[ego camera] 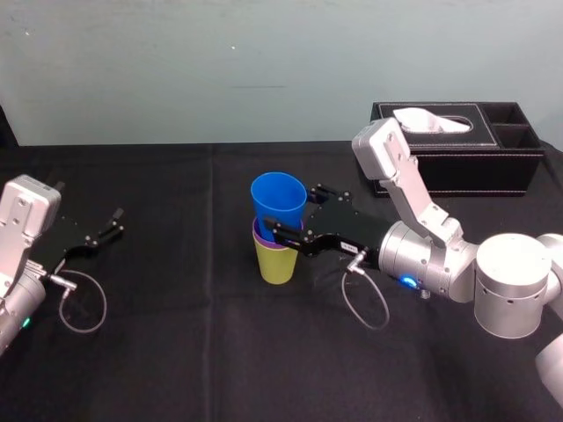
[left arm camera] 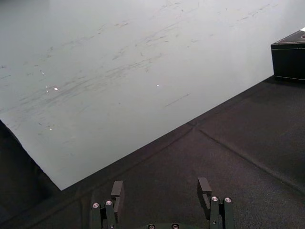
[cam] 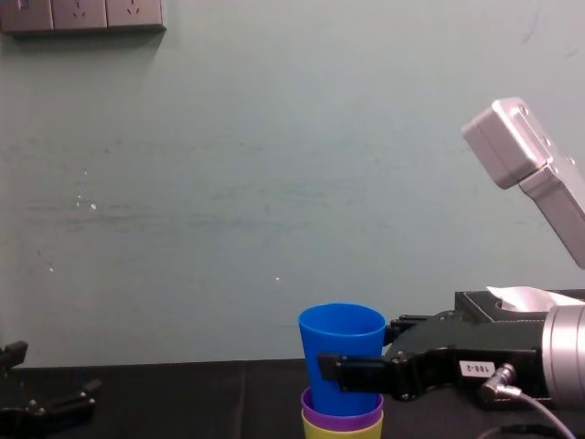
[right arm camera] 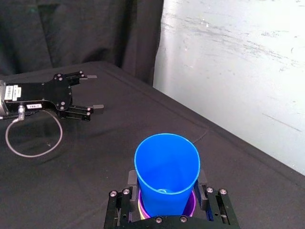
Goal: Stack the three plastic cups sequentially using one hand.
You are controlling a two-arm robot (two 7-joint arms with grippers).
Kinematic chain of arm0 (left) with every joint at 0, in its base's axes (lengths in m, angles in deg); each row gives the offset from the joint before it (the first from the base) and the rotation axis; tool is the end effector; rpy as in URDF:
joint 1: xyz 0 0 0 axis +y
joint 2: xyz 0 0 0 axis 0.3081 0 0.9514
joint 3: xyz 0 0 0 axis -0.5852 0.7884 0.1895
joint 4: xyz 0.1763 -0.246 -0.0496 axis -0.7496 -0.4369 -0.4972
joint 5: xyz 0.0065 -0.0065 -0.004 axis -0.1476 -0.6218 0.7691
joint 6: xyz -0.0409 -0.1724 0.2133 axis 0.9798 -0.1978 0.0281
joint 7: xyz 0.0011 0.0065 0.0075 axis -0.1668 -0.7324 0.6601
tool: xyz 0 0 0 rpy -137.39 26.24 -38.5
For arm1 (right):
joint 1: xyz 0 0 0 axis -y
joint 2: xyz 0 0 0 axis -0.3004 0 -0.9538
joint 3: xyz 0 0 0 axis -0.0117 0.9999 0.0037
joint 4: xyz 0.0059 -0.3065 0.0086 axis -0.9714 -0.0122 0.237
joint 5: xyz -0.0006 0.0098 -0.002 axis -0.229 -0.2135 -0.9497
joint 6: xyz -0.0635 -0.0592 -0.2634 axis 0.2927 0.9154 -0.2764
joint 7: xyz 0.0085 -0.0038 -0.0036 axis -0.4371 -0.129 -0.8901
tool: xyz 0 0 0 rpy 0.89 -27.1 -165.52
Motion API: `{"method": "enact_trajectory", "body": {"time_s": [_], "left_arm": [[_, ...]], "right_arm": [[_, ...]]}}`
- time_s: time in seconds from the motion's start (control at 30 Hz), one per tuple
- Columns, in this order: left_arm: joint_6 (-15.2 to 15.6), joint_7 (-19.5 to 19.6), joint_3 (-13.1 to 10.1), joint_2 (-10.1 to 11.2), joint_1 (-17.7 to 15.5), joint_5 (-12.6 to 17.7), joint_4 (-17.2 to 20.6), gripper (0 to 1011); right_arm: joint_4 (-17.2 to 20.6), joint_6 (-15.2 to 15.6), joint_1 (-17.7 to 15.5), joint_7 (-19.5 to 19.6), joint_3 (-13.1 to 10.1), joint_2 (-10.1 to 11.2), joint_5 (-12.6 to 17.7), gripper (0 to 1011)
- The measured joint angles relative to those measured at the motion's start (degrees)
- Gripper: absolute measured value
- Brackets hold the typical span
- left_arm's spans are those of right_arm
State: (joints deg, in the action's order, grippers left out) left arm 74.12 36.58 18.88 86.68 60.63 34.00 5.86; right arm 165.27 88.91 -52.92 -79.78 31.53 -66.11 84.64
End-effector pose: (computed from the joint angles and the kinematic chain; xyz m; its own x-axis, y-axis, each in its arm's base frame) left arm 0.3310 0.1004 -0.3095 0.2922 0.8803 0.3737 -0.9553 0.2873 0.0703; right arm 0.3669 -0.0028 -0.2496 0.7421 -0.6518 0.1559 0.6698 0.7133 -0.2061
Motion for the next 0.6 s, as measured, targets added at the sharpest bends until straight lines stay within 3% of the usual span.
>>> {"method": "enact_trajectory", "body": {"time_s": [0.33,0.6], "left_arm": [[0.00,0.00,0.00,0.00,0.00,0.00,0.00,1010],[0.00,0.00,0.00,0.00,0.00,0.00,0.00,1010]], "right_arm": [[0.02,-0.01,-0.01,-0.01,-0.03,0.01,0.00,708],[0.07,-0.01,0.00,-0.01,-0.04,0.05,0.01,900]]}}
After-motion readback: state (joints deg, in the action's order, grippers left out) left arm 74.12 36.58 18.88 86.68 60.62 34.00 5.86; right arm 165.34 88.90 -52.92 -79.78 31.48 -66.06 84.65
